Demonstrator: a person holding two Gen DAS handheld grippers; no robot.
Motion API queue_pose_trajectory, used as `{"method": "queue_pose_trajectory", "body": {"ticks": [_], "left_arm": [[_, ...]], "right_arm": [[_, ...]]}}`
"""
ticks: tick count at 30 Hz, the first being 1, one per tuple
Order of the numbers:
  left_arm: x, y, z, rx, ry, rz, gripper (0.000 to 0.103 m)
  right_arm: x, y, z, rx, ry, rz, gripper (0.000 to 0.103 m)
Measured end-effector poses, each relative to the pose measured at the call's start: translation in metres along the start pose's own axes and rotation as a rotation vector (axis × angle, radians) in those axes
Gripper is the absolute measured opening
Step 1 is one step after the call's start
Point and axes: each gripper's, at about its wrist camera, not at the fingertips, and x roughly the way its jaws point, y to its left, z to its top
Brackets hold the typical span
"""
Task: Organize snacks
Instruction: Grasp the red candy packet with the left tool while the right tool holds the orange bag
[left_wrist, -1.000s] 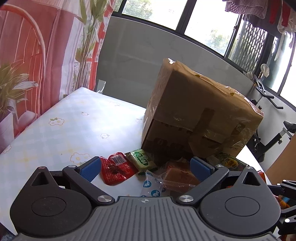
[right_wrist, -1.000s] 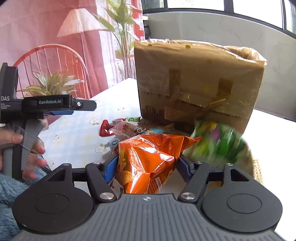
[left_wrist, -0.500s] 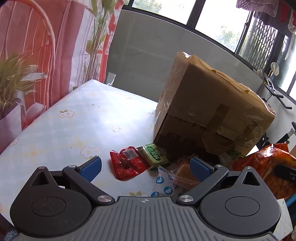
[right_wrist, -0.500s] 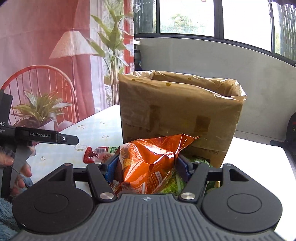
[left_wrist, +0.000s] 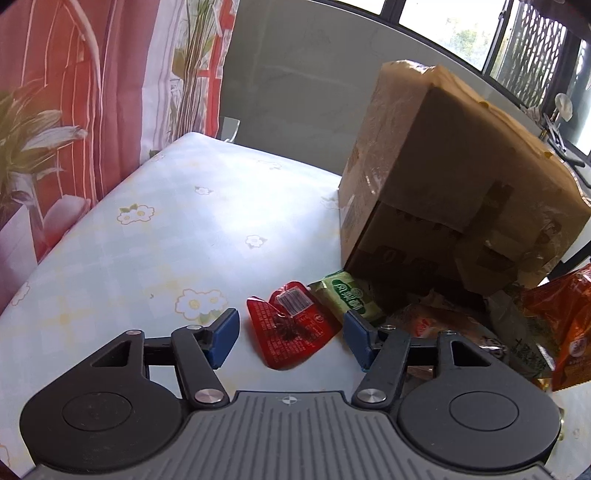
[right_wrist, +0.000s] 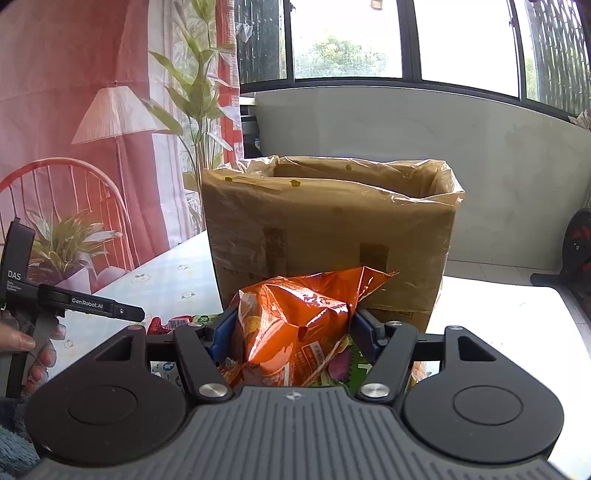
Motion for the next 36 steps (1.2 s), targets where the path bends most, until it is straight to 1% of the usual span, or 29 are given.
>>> {"method": "queue_pose_trajectory", "body": {"ticks": [2, 4, 9, 12, 13, 18, 20, 21, 23, 26, 30, 36], "left_arm": [[0.012, 0.003, 0.000, 0.009, 0.015, 0.018, 0.056], [0.023, 0.004, 0.001, 0.017, 0.032, 0.040, 0.054], [0.043, 0.000, 0.003, 0.036, 0.060, 0.036, 0.054], [0.053, 0.000, 0.003, 0.034, 0.080, 0.055, 0.053], [0.053, -0.001, 0.002, 0.043, 0.067, 0.062, 0.053], [0.054, -0.010, -0.001, 0.116, 0.054, 0.099, 0.053], [0.051, -0.010, -0.002, 0.125, 0.049, 0.103, 0.038], [0.048, -0.011, -0.003, 0.127, 0.049, 0.095, 0.037], [0.041, -0.013, -0.005, 0.142, 0.033, 0.076, 0.030], [0.029, -0.018, -0.008, 0.162, 0.011, 0.065, 0.028], [0.010, -0.017, -0.007, 0.137, -0.019, 0.044, 0.027], [-0.024, -0.017, 0.011, 0.101, -0.110, -0.014, 0.027]], "right_arm": [[0.002, -0.001, -0.001, -0.001, 0.007, 0.001, 0.066], [0.004, -0.001, -0.001, 0.000, 0.012, 0.002, 0.066], [0.008, -0.003, -0.001, 0.005, 0.018, 0.001, 0.066], [0.010, -0.002, -0.001, 0.006, 0.025, 0.003, 0.066], [0.011, -0.002, -0.001, 0.006, 0.026, 0.004, 0.066], [0.012, -0.004, -0.003, 0.014, 0.031, 0.006, 0.066], [0.012, -0.006, -0.005, 0.022, 0.033, 0.006, 0.066], [0.012, -0.006, -0.005, 0.025, 0.034, 0.006, 0.066], [0.011, -0.007, -0.005, 0.029, 0.032, 0.008, 0.066], [0.010, -0.007, -0.006, 0.031, 0.027, 0.010, 0.066], [0.007, -0.008, -0.006, 0.035, 0.017, 0.010, 0.066], [0.002, -0.009, -0.004, 0.031, -0.005, 0.006, 0.066]]}}
